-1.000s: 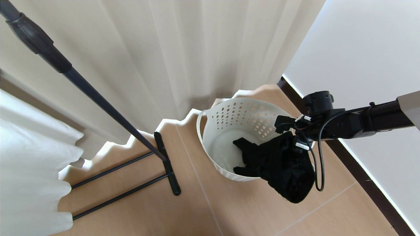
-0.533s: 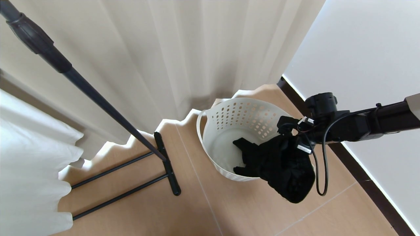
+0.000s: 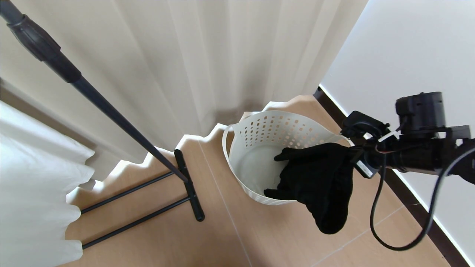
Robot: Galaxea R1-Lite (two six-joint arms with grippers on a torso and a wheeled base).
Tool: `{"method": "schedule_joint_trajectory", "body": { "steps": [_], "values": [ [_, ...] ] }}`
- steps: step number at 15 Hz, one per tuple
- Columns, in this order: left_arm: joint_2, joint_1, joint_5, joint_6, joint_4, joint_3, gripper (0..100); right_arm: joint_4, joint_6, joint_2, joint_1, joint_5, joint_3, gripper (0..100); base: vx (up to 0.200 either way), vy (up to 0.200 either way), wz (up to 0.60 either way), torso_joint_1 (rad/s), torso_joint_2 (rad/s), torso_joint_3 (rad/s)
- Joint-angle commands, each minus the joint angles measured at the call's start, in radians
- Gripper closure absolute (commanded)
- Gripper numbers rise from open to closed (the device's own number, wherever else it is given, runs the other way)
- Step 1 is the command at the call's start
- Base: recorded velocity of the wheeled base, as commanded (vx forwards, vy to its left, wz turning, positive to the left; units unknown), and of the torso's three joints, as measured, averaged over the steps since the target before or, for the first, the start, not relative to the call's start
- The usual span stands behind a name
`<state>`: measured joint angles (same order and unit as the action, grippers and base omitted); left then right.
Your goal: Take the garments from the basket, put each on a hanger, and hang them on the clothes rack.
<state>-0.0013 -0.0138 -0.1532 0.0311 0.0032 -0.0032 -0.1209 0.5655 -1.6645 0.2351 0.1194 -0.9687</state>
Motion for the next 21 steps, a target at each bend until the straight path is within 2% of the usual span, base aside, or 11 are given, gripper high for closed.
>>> {"method": "schedule_joint_trajectory", "body": {
  "steps": [1,2,3,6,12,21],
  "values": [
    [0.001,0.0,0.001,0.0,0.0,0.0,0,-0.062,-0.116,0.381,0.109,-0.023,0.205,100,0.0,0.0,0.0,0.0,0.0,0.0],
    [0.001,0.0,0.0,0.001,0.0,0.0,0,-0.06,-0.138,0.42,0.132,-0.021,0.22,100,0.0,0.0,0.0,0.0,0.0,0.0],
    [0.001,0.0,0.0,0.001,0.0,0.0,0,-0.057,-0.191,0.516,0.204,-0.014,0.251,100,0.0,0.0,0.0,0.0,0.0,0.0],
    [0.001,0.0,-0.002,0.003,0.0,0.0,0,-0.062,-0.277,0.66,0.285,0.003,0.329,100,0.0,0.0,0.0,0.0,0.0,0.0],
    [0.001,0.0,-0.002,0.004,0.0,0.0,0,-0.063,-0.28,0.66,0.282,0.006,0.328,100,0.0,0.0,0.0,0.0,0.0,0.008],
    [0.001,0.0,-0.002,0.003,0.0,0.0,0,-0.08,-0.282,0.647,0.268,0.005,0.331,100,0.0,0.0,0.0,0.002,0.0,0.18]
  ]
}}
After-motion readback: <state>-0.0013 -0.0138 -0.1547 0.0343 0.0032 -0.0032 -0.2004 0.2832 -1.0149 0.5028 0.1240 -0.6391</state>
